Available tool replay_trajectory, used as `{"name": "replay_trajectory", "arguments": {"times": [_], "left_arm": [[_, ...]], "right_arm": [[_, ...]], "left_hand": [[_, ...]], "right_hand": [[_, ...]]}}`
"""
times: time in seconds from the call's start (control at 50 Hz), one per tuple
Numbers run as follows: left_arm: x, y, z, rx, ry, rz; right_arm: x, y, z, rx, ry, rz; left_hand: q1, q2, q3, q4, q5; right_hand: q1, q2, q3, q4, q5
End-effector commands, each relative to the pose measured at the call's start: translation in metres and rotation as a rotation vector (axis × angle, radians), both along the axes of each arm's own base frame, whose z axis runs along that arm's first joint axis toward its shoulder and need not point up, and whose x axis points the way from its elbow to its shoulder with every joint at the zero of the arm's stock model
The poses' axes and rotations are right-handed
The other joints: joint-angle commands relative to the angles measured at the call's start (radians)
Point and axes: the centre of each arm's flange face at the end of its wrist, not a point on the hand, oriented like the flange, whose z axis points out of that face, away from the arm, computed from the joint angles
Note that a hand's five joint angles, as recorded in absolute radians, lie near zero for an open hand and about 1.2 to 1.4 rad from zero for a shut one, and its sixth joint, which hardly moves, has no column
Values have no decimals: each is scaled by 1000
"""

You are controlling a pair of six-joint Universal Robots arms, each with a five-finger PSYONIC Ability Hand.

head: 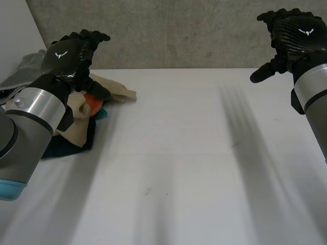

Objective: Fold the laundry.

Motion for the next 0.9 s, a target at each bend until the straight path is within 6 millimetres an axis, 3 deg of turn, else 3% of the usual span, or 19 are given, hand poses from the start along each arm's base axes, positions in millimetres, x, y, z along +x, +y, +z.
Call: {"name": "replay_trajectory", "arguments": {"times": [0.02,0.18,0.28,0.38,0.44,0.46,0.54,0.66,0.74,0.76,0.78,0.8,0.84,0.9], "left_arm": [[0,-1,2,-8,3,-1],[7,-14,18,-57,16,32],[26,-46,36,-94,13,117],[64,-112,19,-32,-75,259],[78,-139,9,-31,-143,310],[86,-156,0,-39,-200,338],[109,-195,-30,-48,-363,406],[117,-226,-66,-56,-514,431],[120,-236,-75,-71,-522,440],[120,-237,-76,-73,-522,439],[117,-237,-75,-84,-516,438],[115,-237,-74,-91,-513,435],[112,-236,-73,-105,-509,435],[96,-229,-48,-187,-479,424]], "right_arm": [[1,1,-2,3,15,5],[2,1,-3,13,24,7],[2,2,-4,17,26,9],[2,2,-5,21,40,8],[2,2,-7,23,62,7],[2,2,-7,22,68,7],[2,2,-9,21,92,4],[8,-2,-24,51,134,14],[9,-1,-27,50,160,16],[9,-1,-27,49,163,16],[9,-2,-27,48,166,16],[9,-2,-28,50,170,15],[9,-2,-28,47,172,15],[9,-2,-26,43,171,13]], "left_hand": [[-92,-104,-93,-103,-103],[-92,-104,-93,-103,-103],[-92,-104,-93,-103,-103],[-92,-104,-93,-103,-103],[-92,-104,-93,-103,-103],[-91,-104,-93,-103,-102],[-92,-104,-93,-103,-103],[-18,-30,-19,-29,-29],[310,297,308,298,299],[474,461,472,462,463],[853,841,852,842,842],[1055,1042,1053,1043,1044],[1130,1117,1128,1118,1119],[1130,1117,1128,1118,1119]], "right_hand": [[-95,-95,-104,-103,-99],[-95,-95,-104,-103,-99],[-95,-95,-104,-103,-99],[-95,-95,-104,-103,-99],[-95,-95,-104,-103,-99],[-95,-95,-104,-103,-99],[-95,-95,-104,-103,-99],[-95,-95,-104,-103,-99],[-95,-95,-104,-103,-99],[-95,-95,-104,-103,-99],[-95,-95,-104,-103,-99],[-95,-95,-104,-103,-99],[-95,-95,-104,-103,-99],[-95,-95,-104,-103,-99]]}}
